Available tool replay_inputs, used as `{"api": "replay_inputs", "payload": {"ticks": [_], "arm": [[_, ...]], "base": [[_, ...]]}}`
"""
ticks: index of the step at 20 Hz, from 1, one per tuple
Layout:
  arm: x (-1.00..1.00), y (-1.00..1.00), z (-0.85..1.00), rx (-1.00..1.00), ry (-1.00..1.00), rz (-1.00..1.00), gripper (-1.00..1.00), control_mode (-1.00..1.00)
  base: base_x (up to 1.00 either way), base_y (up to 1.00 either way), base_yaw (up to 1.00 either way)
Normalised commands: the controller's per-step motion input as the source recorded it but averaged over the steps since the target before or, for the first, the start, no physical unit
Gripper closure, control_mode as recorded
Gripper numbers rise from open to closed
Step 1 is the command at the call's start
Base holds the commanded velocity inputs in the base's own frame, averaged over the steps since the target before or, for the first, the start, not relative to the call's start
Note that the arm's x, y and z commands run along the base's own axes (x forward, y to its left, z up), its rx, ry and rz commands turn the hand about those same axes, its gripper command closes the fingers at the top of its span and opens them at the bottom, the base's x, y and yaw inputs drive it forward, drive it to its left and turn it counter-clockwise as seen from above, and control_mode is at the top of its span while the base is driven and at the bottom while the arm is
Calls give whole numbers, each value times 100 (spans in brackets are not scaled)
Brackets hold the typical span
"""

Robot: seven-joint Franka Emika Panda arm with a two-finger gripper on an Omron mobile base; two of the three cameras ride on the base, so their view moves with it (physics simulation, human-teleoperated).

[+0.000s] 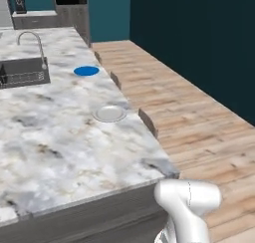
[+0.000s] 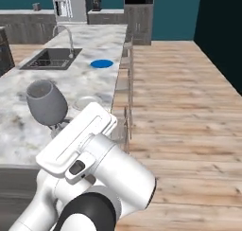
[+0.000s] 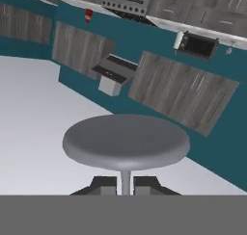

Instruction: Retrieve the wine glasses from the counter and place one next to each plate.

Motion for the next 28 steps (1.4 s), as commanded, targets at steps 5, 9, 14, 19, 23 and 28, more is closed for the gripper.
{"api": "replay_inputs", "payload": {"ticks": [5,9,14,19,23,28], "arm": [[0,0,0,0,0,0,100,100],[0,0,0,0,0,0,100,100],[0,0,0,0,0,0,100,100],[0,0,0,0,0,0,100,100],[0,0,0,0,0,0,100,100],[0,0,0,0,0,0,100,100]], "base": [[43,-100,32],[68,-100,38],[77,-96,48],[86,-84,52],[88,-88,46],[87,-94,44]]}}
